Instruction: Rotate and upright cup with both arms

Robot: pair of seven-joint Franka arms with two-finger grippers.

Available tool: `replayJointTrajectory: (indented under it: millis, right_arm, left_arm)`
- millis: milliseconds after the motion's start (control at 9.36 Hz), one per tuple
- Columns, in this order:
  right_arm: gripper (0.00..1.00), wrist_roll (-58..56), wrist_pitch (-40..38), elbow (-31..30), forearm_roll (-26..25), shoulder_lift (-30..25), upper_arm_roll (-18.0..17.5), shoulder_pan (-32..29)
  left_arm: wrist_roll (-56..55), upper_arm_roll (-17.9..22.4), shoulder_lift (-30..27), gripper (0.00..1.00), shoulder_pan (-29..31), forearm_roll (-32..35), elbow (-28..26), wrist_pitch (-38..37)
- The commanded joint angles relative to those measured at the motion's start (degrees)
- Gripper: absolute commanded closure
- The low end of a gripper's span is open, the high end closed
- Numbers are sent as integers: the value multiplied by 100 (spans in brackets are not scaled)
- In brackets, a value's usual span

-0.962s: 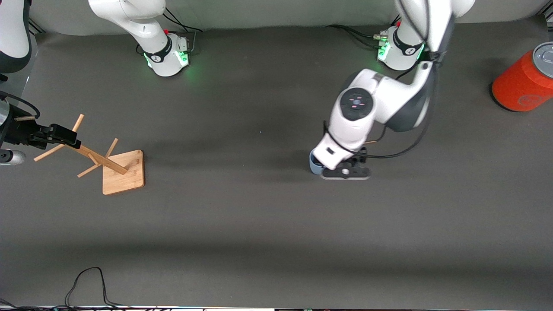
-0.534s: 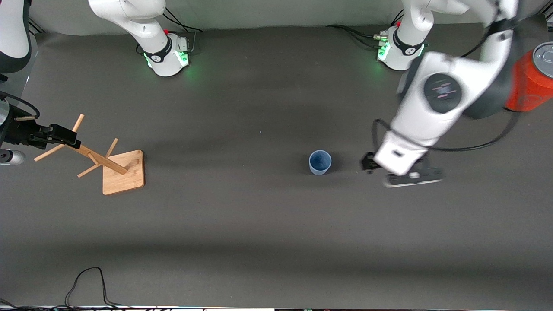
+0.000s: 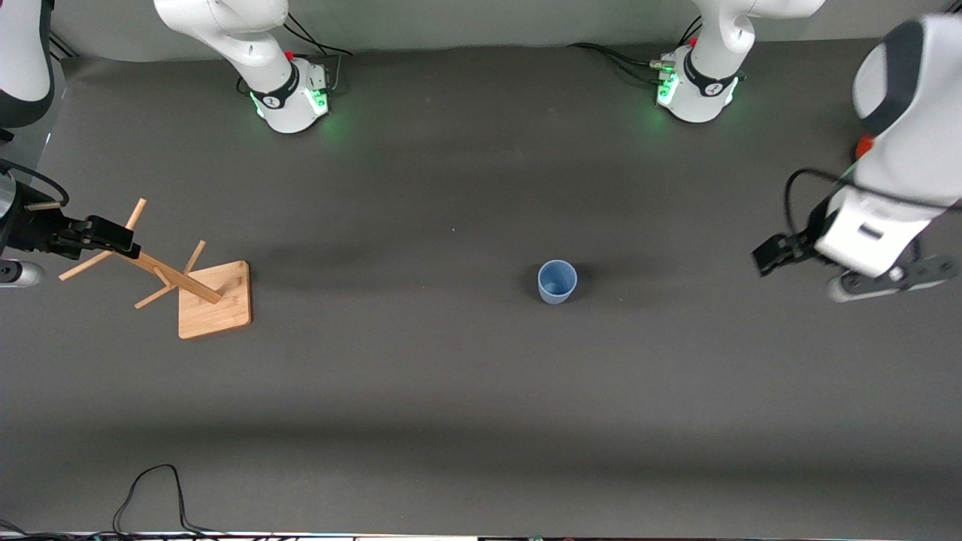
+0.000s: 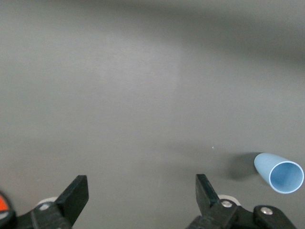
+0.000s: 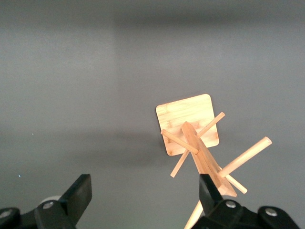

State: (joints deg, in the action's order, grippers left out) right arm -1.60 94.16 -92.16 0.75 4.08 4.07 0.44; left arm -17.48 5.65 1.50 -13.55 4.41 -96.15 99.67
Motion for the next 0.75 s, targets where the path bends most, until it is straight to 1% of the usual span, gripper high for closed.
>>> replayJointTrajectory:
  millis: [0, 107, 214, 321, 641]
  right_arm:
    - [0, -121, -29, 6, -57, -30, 15, 9]
    - [0, -130, -29, 6, -57, -30, 15, 9]
    - [0, -121, -29, 6, -57, -30, 15, 9]
    - [0, -130, -29, 6, -57, -30, 15, 9]
    - [0, -121, -29, 6, -57, -30, 15, 9]
  left_arm:
    - [524, -73, -746, 0, 237, 183, -693, -43]
    - [936, -142, -887, 0, 656, 183, -704, -157]
    - [1410, -543, -880, 0, 1287, 157, -634, -263]
    - [1467, -669, -819, 0, 1493, 131, -512, -281]
    - [1423, -636, -582, 0, 1233, 113, -160, -509]
